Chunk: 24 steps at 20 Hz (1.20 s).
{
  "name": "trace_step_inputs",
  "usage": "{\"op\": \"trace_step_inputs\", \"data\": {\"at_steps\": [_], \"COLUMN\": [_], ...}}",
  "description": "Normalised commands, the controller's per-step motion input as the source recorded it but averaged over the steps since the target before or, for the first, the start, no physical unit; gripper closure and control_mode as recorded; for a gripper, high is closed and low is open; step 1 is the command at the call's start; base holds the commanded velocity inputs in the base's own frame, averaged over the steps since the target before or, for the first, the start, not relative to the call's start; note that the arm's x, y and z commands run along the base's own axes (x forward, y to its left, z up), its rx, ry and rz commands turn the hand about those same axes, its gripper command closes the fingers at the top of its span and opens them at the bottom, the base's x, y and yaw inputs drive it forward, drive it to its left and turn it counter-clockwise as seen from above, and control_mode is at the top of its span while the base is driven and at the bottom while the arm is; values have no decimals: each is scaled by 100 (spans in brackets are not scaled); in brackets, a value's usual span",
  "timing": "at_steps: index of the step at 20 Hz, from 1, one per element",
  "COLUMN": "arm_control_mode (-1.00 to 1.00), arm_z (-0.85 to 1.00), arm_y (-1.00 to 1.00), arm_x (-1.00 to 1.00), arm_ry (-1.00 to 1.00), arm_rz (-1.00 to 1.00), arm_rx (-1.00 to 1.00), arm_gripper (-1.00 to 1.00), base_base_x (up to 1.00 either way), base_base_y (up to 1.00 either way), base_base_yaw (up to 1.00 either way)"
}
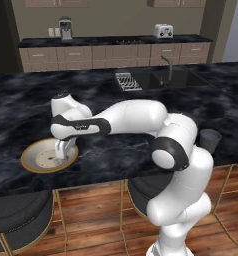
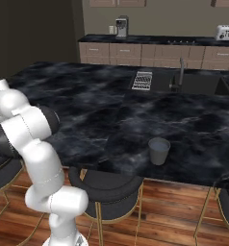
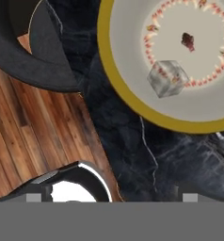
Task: There are four ice cubes in the ice bowl. Place two ice cubes in each glass of water.
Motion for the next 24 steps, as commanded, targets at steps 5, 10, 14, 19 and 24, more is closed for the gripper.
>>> {"op": "trace_step_inputs", "data": {"at_steps": [5, 10, 14, 19, 24], "arm_control_mode": [-100, -100, -100, -100, -100], "arm_z": [-19, -21, -24, -13, -11], "arm_y": [14, 3, 1, 8, 18], "arm_x": [6, 0, 4, 30, 47], "arm_ry": [0, 0, 0, -3, -4], "arm_rz": [0, 0, -1, -5, -5], "arm_rx": [-3, -1, -3, 0, 0], "arm_gripper": [-100, -100, -100, -100, -100], "base_base_x": [0, 0, 0, 0, 0], "base_base_y": [0, 0, 0, 0, 0], "base_base_yaw": [0, 0, 0, 0, 0]}}
